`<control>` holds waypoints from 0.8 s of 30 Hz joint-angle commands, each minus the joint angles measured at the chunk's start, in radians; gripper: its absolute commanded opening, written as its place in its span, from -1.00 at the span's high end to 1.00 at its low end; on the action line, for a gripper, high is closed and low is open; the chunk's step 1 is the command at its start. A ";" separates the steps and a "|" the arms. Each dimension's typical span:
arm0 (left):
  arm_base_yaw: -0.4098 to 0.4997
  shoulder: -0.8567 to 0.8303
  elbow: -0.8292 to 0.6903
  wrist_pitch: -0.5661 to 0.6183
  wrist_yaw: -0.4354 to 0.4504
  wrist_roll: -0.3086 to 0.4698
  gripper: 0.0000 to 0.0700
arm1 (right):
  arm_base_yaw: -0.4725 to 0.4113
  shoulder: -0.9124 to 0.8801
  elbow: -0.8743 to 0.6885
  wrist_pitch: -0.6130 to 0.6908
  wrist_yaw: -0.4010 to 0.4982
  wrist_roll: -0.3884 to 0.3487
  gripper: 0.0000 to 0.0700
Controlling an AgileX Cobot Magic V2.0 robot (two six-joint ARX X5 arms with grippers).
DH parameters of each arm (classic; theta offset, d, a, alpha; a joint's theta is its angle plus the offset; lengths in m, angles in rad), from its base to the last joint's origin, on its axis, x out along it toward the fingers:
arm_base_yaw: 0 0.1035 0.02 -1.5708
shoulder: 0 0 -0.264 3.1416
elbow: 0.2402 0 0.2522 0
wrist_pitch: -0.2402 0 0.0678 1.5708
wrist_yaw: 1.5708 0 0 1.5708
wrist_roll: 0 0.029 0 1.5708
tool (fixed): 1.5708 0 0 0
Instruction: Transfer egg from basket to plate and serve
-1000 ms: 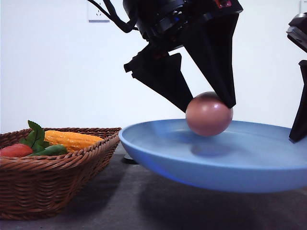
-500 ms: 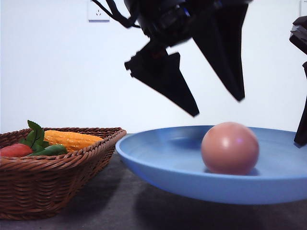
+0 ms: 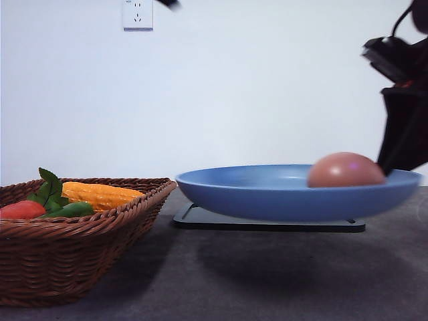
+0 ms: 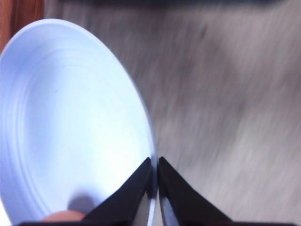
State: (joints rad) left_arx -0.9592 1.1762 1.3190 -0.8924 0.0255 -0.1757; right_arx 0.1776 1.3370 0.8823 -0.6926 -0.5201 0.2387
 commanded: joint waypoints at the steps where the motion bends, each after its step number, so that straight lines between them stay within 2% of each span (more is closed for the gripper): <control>1: -0.009 -0.040 0.016 -0.002 -0.030 -0.012 -0.12 | -0.012 0.074 0.078 0.008 -0.010 -0.028 1.00; 9: -0.009 -0.228 0.016 -0.045 -0.192 -0.020 -0.12 | -0.060 0.364 0.375 -0.009 -0.010 -0.030 1.00; 16: -0.009 -0.317 0.016 -0.099 -0.325 -0.021 -0.12 | -0.080 0.571 0.587 -0.016 -0.013 -0.014 1.00; 24: -0.009 -0.336 0.016 -0.115 -0.370 -0.021 -0.12 | -0.084 0.745 0.751 -0.029 -0.037 0.012 1.00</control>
State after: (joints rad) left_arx -0.9596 0.8318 1.3190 -1.0141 -0.3386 -0.1947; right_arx 0.0914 2.0591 1.6050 -0.7226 -0.5406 0.2347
